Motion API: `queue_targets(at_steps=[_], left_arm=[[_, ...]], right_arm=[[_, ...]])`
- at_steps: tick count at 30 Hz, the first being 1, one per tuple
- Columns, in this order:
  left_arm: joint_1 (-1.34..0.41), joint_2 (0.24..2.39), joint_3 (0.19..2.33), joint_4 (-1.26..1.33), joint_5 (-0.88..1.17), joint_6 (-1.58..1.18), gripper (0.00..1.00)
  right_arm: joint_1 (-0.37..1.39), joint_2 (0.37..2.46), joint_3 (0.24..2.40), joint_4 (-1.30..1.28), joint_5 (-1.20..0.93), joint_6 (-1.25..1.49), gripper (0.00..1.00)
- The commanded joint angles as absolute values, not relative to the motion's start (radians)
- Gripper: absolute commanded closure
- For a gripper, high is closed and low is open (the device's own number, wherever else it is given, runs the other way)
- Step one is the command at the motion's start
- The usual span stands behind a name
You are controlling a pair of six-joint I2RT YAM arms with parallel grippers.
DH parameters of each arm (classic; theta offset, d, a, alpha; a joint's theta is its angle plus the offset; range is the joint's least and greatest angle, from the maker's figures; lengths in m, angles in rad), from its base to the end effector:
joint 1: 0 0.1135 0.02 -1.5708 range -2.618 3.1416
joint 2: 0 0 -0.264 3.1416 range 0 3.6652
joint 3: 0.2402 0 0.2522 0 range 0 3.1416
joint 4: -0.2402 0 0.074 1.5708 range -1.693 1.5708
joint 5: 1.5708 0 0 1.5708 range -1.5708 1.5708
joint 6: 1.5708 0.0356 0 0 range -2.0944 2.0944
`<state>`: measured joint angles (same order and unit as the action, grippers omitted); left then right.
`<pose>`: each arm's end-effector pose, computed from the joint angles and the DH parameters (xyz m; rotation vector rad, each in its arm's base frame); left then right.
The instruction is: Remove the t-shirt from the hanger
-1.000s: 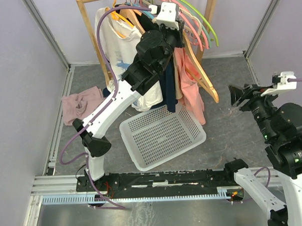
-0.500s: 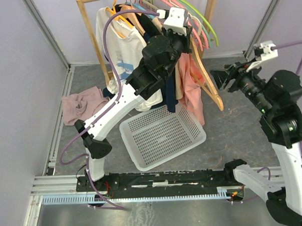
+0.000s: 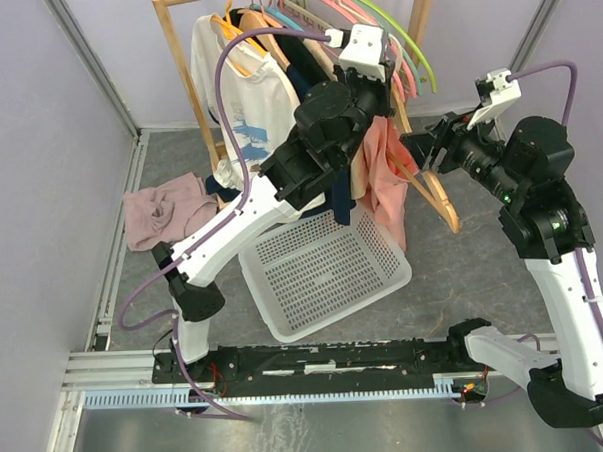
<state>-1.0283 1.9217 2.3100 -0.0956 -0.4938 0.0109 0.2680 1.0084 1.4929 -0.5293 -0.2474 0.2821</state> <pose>0.2290 -0.3472 0.5401 0.2554 1.3096 -0.5500 0.1679 0.0551 0.4992 -0.1832 1.6401 0.6217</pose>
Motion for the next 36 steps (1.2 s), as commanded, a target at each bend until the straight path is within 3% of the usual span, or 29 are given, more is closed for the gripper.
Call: queue_targets(at_steps=[1,12,14,20,22,24,26,29,32,36], left_arm=[[-1.047,1.909,2.362,-0.025,-0.521,0.057,0.97],[-1.097,1.950,2.421,-0.030,-0.570,0.098,0.97],[-1.107,1.958,2.433,-0.031,-0.571,0.105,0.97],[-1.114,1.960,2.431,-0.032,-0.571,0.121,0.97],[-1.114,1.960,2.431,-0.034,-0.570,0.132,0.97],[-1.114,1.959,2.431,-0.043,-0.594,0.146,0.85],[-1.113,1.954,2.430,-0.057,-0.602,0.156,0.65],[-1.112,1.935,2.409,-0.081,-0.599,0.160,0.42],[-1.110,1.887,2.350,-0.087,-0.584,0.153,0.34],[-1.108,1.773,2.171,-0.075,-0.543,0.125,0.33]], right_arm=[[0.267,1.007,1.516,-0.460,-0.267,0.282,0.37],[0.267,1.019,1.505,-0.468,-0.263,0.270,0.55],[0.267,1.017,1.498,-0.469,-0.251,0.266,0.61],[0.267,0.997,1.480,-0.460,-0.236,0.255,0.94],[0.267,0.988,1.476,-0.458,-0.230,0.252,0.99],[0.267,0.978,1.468,-0.455,-0.226,0.250,0.99],[0.267,0.968,1.459,-0.454,-0.215,0.251,0.99],[0.267,0.951,1.444,-0.454,-0.187,0.250,0.99],[0.266,0.935,1.430,-0.452,-0.171,0.251,0.99],[0.267,0.912,1.419,-0.448,-0.158,0.250,0.99]])
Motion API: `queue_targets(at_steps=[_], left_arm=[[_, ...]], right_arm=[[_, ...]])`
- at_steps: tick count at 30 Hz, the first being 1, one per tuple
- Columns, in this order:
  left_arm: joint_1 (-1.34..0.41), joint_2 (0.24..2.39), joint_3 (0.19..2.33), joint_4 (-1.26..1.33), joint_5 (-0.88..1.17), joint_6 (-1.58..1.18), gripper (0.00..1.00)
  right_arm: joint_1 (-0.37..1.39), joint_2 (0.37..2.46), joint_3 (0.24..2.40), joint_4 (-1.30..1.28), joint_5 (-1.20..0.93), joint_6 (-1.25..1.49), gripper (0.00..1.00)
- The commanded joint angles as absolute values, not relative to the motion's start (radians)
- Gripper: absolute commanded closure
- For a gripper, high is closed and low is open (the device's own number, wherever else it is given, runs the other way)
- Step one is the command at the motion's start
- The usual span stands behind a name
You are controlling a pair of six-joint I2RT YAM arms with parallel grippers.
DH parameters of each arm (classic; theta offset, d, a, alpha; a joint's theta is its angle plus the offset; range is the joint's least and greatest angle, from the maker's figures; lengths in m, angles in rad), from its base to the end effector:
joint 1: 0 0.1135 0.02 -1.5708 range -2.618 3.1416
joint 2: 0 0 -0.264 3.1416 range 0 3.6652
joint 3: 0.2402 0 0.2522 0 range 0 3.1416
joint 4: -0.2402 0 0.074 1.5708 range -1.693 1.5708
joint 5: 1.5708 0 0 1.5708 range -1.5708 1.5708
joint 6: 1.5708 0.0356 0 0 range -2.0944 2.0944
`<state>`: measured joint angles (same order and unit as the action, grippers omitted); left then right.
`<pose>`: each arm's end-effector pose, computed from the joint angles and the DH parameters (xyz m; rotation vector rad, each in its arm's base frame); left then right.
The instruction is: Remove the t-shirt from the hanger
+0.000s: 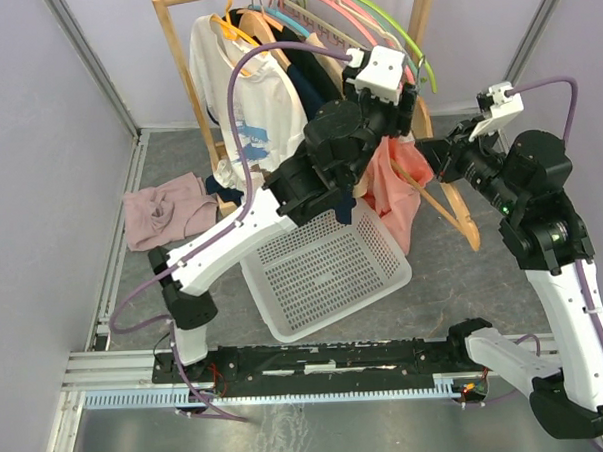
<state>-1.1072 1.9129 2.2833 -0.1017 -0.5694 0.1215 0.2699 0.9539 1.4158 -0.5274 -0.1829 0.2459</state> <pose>0.2029 -0.3630 0.5344 0.3333 1.3185 -0.4611 0.1608 0.0512 0.4846 -0.1622 1.6552 0.5427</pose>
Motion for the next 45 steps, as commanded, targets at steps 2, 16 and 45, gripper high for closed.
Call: queue_targets(at_steps=[2,16,45], left_arm=[[-1.105,1.728,2.095,-0.064,-0.540,0.114,0.33],[-1.085,1.595,1.832,-0.013,-0.560,0.066,0.33],[-1.018,1.573,1.698,0.008,-0.527,-0.037,0.33]], right_arm=[[0.267,0.901,1.418,-0.446,-0.157,0.250,0.99],[0.267,0.841,1.429,-0.470,-0.136,0.230,0.99],[0.267,0.734,1.568,-0.618,-0.054,0.193,0.99]])
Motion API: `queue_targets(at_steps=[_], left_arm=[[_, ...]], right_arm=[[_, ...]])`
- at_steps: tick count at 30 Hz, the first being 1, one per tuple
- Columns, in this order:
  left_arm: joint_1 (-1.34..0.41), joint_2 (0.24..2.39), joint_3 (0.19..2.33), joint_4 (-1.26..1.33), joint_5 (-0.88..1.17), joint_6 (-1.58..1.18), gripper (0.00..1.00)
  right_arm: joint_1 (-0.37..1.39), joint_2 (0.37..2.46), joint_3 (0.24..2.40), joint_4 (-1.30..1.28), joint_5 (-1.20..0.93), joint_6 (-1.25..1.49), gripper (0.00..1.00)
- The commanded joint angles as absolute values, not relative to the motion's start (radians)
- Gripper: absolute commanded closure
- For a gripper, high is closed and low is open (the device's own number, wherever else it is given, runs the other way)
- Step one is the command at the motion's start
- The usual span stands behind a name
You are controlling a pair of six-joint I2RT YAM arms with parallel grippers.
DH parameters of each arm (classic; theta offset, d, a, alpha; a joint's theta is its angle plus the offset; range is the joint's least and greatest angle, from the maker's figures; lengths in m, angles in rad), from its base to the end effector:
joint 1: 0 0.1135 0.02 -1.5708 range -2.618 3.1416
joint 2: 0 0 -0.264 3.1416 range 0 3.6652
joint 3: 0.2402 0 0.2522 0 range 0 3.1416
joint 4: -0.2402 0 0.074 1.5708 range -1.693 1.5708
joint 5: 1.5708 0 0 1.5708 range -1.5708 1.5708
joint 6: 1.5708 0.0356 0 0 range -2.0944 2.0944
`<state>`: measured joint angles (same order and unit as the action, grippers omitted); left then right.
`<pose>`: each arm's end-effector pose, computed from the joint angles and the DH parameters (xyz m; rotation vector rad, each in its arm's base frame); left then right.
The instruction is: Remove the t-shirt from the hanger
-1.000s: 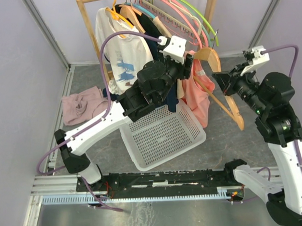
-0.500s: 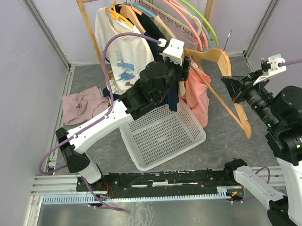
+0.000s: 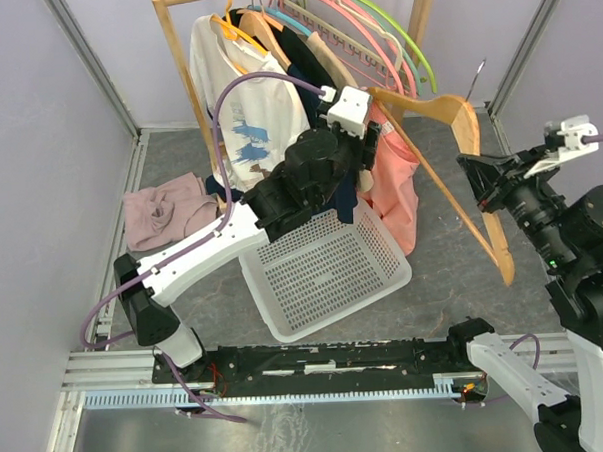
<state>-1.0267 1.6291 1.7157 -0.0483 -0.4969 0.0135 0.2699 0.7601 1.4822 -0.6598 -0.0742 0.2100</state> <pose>0.2109 -0.3159 0.4620 0.4026 1.4992 -0.4238 0.0784 0.0244 0.5091 -0.1058 1.5209 0.4403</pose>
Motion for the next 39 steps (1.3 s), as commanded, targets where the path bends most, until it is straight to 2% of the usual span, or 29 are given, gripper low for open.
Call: queue_targets(at_steps=[1,6,12,24,39], left_arm=[[-1.016,1.569,1.696,0.008,-0.527,-0.040,0.33],[-1.015,1.539,1.680,0.006,-0.536,-0.051,0.34],[-1.015,1.408,1.553,0.055,-0.545,-0.086,0.34],[-1.014,1.211,1.343,0.053,-0.602,-0.146,0.35],[-1.015,1.063,1.209,0.052,-0.623,-0.172,0.35]], right_arm=[[0.267,0.730,1.573,-0.623,-0.054,0.194,0.99],[0.266,0.723,1.576,-0.627,-0.050,0.193,0.99],[0.267,0.783,1.555,-0.519,-0.091,0.211,0.99],[0.267,0.996,1.624,-0.279,-0.182,0.238,0.99],[0.267,1.291,1.775,-0.092,-0.306,0.244,0.99]])
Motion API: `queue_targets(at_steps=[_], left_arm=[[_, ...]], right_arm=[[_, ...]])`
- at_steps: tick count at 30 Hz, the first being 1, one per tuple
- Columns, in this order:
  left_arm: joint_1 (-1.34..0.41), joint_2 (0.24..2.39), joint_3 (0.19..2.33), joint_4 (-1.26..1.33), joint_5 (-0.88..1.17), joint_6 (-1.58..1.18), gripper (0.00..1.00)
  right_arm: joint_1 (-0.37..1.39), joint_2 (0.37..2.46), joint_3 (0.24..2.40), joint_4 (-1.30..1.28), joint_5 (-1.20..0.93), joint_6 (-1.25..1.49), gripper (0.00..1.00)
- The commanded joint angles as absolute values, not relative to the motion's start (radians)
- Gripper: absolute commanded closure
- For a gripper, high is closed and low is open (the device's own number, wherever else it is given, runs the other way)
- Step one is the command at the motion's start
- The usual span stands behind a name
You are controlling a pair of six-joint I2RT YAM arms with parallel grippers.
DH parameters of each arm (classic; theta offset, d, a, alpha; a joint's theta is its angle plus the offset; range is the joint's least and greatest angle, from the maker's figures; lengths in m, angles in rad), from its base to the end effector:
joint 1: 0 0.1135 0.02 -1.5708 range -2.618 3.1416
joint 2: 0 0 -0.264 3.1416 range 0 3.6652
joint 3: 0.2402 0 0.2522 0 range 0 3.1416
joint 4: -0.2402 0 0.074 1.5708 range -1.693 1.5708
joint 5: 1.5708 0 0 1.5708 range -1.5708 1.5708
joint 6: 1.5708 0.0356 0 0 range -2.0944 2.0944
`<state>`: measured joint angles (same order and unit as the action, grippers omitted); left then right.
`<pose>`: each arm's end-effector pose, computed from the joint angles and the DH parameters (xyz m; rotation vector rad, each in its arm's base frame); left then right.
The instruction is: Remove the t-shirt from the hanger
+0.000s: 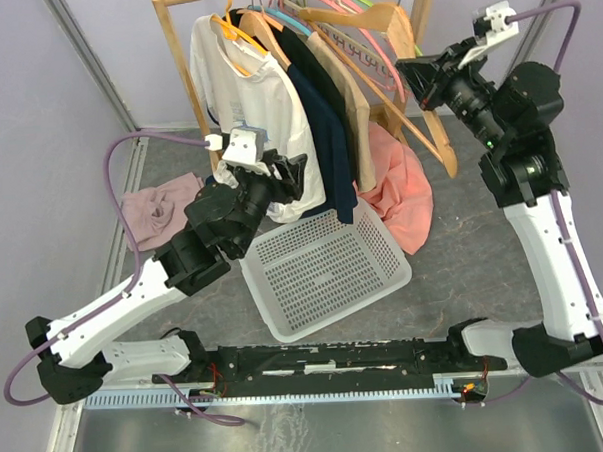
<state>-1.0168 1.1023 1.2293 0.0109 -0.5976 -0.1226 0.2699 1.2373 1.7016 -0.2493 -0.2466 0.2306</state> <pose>0.1426 -0.1924 0.4538 0.1579 1.4681 -0.5012 0.2211 0.0702 0.5494 -0.2378 1.3662 0.5861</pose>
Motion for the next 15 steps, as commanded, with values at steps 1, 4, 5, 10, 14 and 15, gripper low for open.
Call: queue_targets(at_steps=[1,4,5,10,14,15], left_arm=[[-1.014,1.057,1.203,0.051,-0.622,-0.177,0.35],[-1.015,1.042,1.190,0.040,-0.621,-0.189,0.35],[-1.015,1.037,1.187,0.035,-0.621,-0.192,0.35],[-1.014,1.017,1.169,0.022,-0.638,-0.197,0.35],[-1.015,1.012,1.166,0.017,-0.650,-0.197,0.35],[-1.015,1.014,1.166,0.017,-0.650,-0.196,0.35]], right_arm=[[0.268,1.312,1.790,-0.080,-0.317,0.249,0.99],[0.268,1.371,1.820,-0.041,-0.345,0.262,0.99],[0.268,1.387,1.827,-0.026,-0.348,0.263,0.99],[0.274,1.449,1.862,0.022,-0.348,0.256,0.99],[0.285,1.494,1.889,0.044,-0.345,0.239,0.99],[0.289,1.505,1.897,0.047,-0.344,0.236,0.99]])
